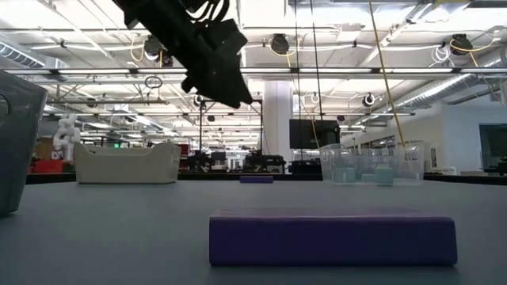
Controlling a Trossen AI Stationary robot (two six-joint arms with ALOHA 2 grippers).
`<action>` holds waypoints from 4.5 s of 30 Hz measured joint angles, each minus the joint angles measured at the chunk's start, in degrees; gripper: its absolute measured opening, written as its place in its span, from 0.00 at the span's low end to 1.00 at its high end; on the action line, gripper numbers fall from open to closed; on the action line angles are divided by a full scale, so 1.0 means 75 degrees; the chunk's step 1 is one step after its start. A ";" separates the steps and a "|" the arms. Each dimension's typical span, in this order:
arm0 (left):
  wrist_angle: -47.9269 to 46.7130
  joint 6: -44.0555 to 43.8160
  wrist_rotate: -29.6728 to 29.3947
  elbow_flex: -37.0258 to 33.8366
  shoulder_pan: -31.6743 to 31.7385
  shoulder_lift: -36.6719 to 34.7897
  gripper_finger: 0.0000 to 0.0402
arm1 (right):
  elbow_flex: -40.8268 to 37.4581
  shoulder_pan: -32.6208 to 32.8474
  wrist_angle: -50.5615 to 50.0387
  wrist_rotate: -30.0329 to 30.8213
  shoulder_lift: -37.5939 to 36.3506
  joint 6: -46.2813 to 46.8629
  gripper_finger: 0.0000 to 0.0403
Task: Sort & place blocks by color
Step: Put the purple block into the white bin
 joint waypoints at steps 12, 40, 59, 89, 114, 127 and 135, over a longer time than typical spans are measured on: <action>-0.0202 -0.1747 0.1257 0.0011 -0.0285 0.0080 0.53 | 0.0006 -0.3254 0.0275 0.0547 -0.0003 -0.4375 0.56; -0.0103 -0.2279 0.0974 0.0018 -0.1647 -0.0808 0.53 | 0.4288 -0.7758 -0.2897 0.2193 0.4832 -0.9306 0.56; -0.0221 -0.1988 0.0915 0.0019 -0.1821 -0.0988 0.53 | 0.6909 -0.8812 -0.4360 0.2185 0.7241 -0.9513 0.56; -0.0247 -0.2065 0.0903 0.0019 -0.1850 -0.0982 0.53 | 0.6988 -0.9116 -0.4830 0.1605 0.7539 -0.9734 0.21; -0.1439 -0.2795 -0.0076 0.0019 -0.2180 -0.0973 0.53 | 0.3592 -0.6085 -0.1278 0.3151 0.1861 -0.9848 0.21; -0.1157 -0.2723 -0.0510 0.0019 -0.2180 -0.0973 0.53 | 0.0175 -0.4794 0.5660 0.1585 0.1251 -0.8581 0.21; -0.0900 -0.2690 -0.0405 0.0019 -0.2212 -0.0947 0.53 | 0.0178 -0.4162 0.3777 0.0766 0.1111 -0.7041 0.21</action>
